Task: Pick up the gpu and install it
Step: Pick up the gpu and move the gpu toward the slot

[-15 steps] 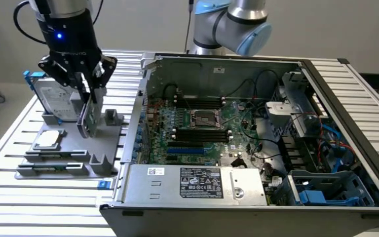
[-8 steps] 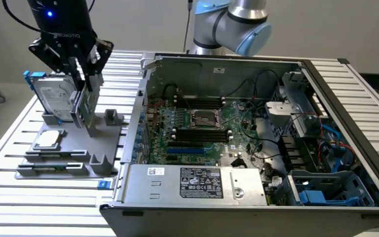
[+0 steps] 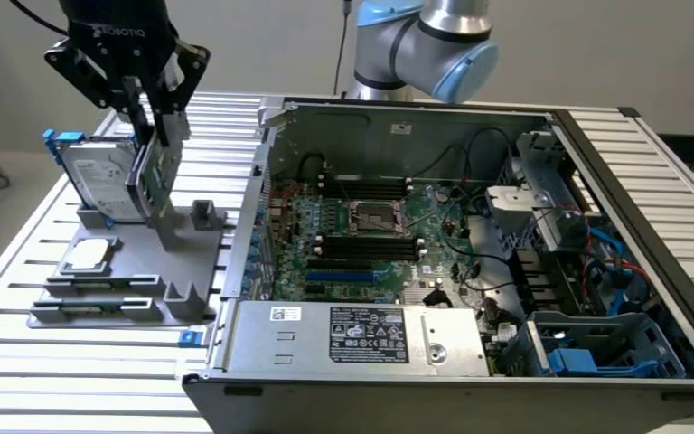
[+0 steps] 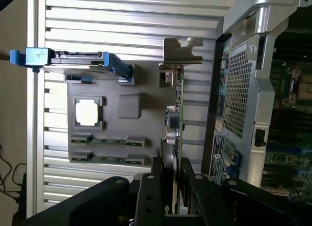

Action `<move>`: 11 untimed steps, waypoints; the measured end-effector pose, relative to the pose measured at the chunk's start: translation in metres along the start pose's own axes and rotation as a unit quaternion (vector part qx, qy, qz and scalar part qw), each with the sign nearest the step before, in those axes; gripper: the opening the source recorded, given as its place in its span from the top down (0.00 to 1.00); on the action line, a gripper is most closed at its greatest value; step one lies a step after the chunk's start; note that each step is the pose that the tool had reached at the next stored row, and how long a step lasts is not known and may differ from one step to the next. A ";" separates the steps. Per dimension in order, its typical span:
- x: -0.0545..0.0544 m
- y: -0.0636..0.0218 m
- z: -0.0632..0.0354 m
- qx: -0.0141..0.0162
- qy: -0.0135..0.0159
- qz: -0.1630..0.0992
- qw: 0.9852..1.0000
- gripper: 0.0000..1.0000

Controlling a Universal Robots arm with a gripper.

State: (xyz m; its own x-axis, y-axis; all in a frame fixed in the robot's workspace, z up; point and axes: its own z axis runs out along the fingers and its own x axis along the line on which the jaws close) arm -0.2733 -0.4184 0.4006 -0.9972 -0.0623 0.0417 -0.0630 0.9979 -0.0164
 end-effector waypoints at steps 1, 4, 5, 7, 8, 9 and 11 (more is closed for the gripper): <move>-0.003 -0.0004 -0.0038 0.000 0.001 0.000 1.000 0.74; -0.015 -0.0016 -0.0104 0.000 0.001 0.000 1.000 0.74; -0.019 -0.0023 -0.0113 0.000 0.001 0.000 1.000 0.74; -0.028 -0.0037 -0.0123 -0.001 0.001 0.000 1.000 0.74; -0.033 -0.0043 -0.0127 -0.001 0.001 0.000 1.000 0.74; -0.037 -0.0051 -0.0131 -0.002 0.001 0.000 1.000 0.74; -0.046 -0.0064 -0.0144 -0.002 0.001 0.000 1.000 0.74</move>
State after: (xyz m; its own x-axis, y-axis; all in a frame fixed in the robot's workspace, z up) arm -0.2265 -0.4216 0.4132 -0.9971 -0.0626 0.0439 -0.0631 0.9979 -0.0114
